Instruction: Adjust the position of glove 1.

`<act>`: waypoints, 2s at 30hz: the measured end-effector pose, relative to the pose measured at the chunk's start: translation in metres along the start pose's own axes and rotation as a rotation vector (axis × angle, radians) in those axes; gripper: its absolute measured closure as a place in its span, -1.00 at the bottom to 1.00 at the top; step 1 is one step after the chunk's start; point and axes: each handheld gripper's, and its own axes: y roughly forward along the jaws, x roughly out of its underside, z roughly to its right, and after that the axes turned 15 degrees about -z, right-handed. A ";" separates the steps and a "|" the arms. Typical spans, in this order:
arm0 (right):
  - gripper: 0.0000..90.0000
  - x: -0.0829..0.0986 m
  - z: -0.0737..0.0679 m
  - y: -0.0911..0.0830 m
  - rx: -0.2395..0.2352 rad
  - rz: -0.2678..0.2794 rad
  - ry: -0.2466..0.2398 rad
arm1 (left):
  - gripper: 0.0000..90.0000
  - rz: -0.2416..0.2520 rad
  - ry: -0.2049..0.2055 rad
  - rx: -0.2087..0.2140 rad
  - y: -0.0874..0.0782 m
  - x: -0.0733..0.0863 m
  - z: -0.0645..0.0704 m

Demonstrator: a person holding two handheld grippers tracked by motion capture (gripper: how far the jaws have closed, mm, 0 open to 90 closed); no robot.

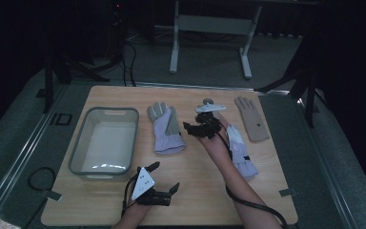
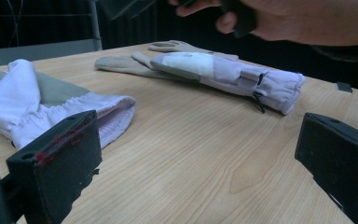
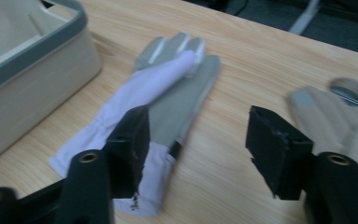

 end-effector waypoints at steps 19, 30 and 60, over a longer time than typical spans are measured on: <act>0.15 -0.021 -0.031 0.085 -0.048 -0.136 -0.046 | -1.00 -0.001 -0.006 0.011 0.000 0.000 -0.001; 0.48 -0.009 -0.027 0.111 -0.009 -0.161 -0.124 | -1.00 0.000 -0.010 0.013 0.000 0.000 -0.001; 0.99 0.065 -0.009 -0.035 -0.102 0.114 0.213 | -1.00 0.004 -0.015 0.007 0.001 0.000 -0.001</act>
